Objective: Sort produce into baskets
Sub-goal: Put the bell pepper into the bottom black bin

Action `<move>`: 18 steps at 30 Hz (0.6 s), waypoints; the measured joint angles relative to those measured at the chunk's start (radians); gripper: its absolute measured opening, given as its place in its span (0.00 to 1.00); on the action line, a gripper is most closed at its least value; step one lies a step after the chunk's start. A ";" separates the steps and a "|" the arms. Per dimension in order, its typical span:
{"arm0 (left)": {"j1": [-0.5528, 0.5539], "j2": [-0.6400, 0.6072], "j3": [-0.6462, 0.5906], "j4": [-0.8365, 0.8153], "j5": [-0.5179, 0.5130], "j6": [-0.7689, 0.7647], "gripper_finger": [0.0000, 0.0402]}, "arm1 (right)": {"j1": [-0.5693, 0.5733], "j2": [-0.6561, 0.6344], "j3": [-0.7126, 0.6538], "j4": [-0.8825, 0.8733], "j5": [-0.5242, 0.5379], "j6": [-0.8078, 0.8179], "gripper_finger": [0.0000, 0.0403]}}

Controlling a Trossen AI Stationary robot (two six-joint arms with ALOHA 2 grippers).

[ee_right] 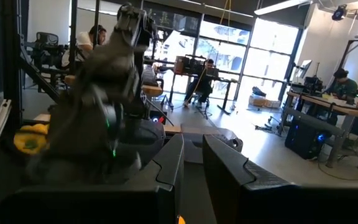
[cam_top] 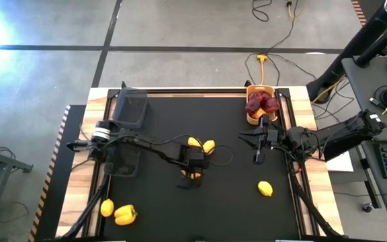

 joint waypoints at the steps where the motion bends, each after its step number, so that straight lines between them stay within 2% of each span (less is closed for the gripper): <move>1: -0.008 -0.024 0.000 -0.035 -0.009 -0.020 0.87 | 0.000 0.000 0.000 0.000 0.000 0.000 0.13; 6: -0.055 -0.174 -0.013 -0.261 -0.115 -0.156 0.87 | 0.000 0.000 0.000 0.000 0.000 0.000 0.13; 9: -0.074 -0.288 -0.072 -0.409 -0.181 -0.301 0.87 | 0.000 0.000 0.000 0.000 0.000 0.000 0.13; 13: -0.084 -0.486 -0.242 -0.539 -0.240 -0.572 0.88 | 0.000 0.000 0.000 0.000 0.000 0.013 0.13; 18: -0.058 -0.713 -0.494 -0.579 -0.264 -0.871 0.89 | 0.000 0.000 0.000 0.002 0.000 0.030 0.13</move>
